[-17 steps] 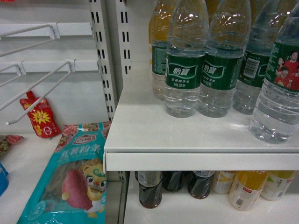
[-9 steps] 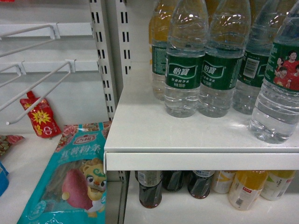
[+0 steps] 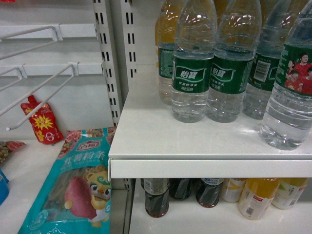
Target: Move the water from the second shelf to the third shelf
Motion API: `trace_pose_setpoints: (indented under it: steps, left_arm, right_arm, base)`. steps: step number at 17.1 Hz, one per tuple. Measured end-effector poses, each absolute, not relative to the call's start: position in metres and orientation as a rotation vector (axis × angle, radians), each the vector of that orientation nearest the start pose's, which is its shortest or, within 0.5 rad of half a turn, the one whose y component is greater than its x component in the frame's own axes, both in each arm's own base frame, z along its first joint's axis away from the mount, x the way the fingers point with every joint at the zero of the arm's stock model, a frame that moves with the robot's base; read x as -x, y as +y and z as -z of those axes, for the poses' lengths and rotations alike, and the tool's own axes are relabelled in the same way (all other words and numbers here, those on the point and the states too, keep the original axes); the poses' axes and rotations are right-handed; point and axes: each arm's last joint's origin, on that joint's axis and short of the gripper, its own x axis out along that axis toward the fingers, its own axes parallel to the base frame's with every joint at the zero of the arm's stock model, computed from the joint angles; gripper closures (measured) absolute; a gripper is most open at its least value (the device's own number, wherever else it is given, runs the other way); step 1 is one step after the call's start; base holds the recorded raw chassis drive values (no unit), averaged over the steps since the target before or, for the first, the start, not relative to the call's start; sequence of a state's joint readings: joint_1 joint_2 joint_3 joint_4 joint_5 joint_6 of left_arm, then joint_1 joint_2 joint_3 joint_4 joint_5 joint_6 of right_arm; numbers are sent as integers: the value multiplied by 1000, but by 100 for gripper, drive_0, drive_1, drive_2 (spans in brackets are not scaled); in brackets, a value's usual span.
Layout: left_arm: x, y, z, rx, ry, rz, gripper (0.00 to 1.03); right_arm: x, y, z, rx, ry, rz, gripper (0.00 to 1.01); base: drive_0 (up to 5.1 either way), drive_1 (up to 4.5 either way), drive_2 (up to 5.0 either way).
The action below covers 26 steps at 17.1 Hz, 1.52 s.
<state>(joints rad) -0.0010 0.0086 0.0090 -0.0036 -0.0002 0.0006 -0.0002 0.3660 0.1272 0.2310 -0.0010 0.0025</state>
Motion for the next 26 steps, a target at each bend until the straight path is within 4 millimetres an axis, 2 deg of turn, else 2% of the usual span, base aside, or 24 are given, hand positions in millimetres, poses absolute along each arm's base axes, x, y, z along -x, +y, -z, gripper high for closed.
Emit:
trace_pose_setpoints:
  steps: [2,4,10,13,17,21,23,26]
  left_arm:
    - [-98,0,-166,-1,3,0,5]
    - [-98,0,-166,-1,3,1,5]
    - [-98,0,-166,-1,3,1,5]
    - [-98,0,-166,-1,3,1,5]
    - [-98,0,-166,-1,3,0,5]
    - [-98,0,-166,-1,2,0,5]
    - [-98,0,-166,-1,2,1,5]
    - [-98,0,-166,-1,3,1,5]
  right_arm:
    - [-118,0,-193,-2,-6,-1,99]
    - [-111,0,-179,-2,-1,0,99]
    - [-108,0,-172,-2,-19,0,99]
    - [-103,0,-164,-2,39,-1,99]
    - [-97,0,-170,-2,-26,-1,99]
    - [-97,0,-167,-2,-5,1,99]
    - [-97,0,-167,-2,-5,0,81]
    - [-97,0,-167,-2,-5,0,42]
  base:
    - [0,0,0]
    - [0,0,0]
    - [0,0,0]
    - [0,0,0]
    - [0,0,0]
    - [0,0,0]
    - [0,0,0]
    - [0,0,0]
